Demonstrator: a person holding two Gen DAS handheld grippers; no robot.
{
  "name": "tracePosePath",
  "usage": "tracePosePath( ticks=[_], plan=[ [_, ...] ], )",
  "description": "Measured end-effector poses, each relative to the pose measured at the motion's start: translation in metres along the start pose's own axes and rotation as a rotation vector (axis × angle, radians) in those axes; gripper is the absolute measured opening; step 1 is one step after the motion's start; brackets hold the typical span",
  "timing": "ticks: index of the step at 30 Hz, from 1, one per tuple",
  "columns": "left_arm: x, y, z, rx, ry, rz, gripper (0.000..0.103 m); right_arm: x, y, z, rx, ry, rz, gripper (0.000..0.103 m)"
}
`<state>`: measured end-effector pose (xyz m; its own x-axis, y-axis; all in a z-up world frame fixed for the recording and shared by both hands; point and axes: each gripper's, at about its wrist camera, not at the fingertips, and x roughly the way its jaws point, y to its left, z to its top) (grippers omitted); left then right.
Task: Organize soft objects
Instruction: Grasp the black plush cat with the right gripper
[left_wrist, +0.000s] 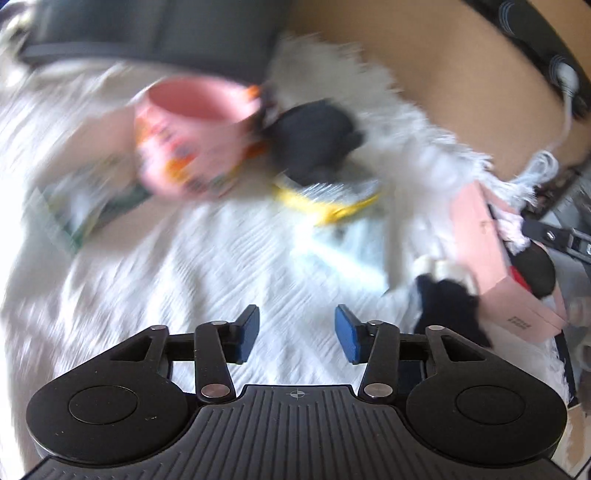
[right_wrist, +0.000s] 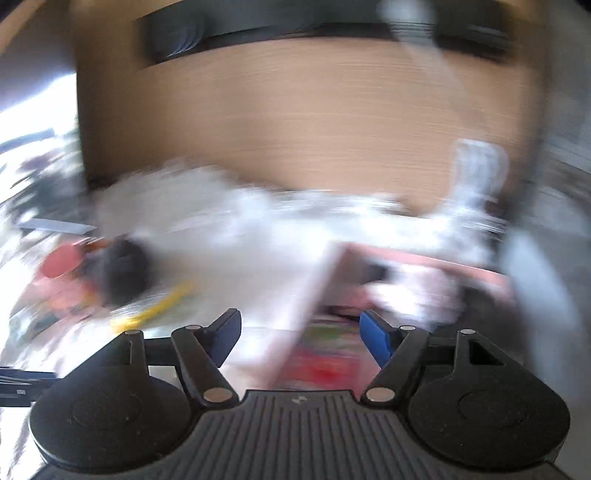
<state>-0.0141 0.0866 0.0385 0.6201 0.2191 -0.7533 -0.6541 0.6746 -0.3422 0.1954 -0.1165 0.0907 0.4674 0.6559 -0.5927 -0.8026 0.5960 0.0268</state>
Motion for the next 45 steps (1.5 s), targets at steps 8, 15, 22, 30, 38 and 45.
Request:
tracePosePath(
  ticks=[8, 15, 22, 30, 38, 45],
  plan=[
    [-0.014, 0.009, -0.028, -0.045, 0.029, -0.004, 0.04, 0.059, 0.118, 0.025, -0.174, 0.054, 0.209, 0.077],
    [-0.041, 0.02, -0.028, 0.07, -0.044, 0.031, 0.04, 0.1, 0.138, 0.067, -0.061, 0.037, 0.303, 0.081],
    [-0.046, 0.052, -0.027, 0.139, -0.056, 0.122, 0.04, 0.169, 0.147, 0.067, 0.117, 0.183, 0.264, 0.082],
    [-0.034, 0.074, -0.008, 0.091, 0.013, -0.02, 0.04, 0.157, 0.15, 0.052, 0.138, 0.261, 0.25, 0.071],
    [-0.002, 0.056, 0.003, 0.135, 0.086, -0.198, 0.04, 0.027, 0.124, 0.035, 0.088, 0.194, 0.146, 0.071],
    [-0.001, 0.036, 0.028, 0.158, 0.002, -0.184, 0.04, -0.062, 0.085, -0.021, 0.064, 0.16, -0.053, 0.071]
  ],
)
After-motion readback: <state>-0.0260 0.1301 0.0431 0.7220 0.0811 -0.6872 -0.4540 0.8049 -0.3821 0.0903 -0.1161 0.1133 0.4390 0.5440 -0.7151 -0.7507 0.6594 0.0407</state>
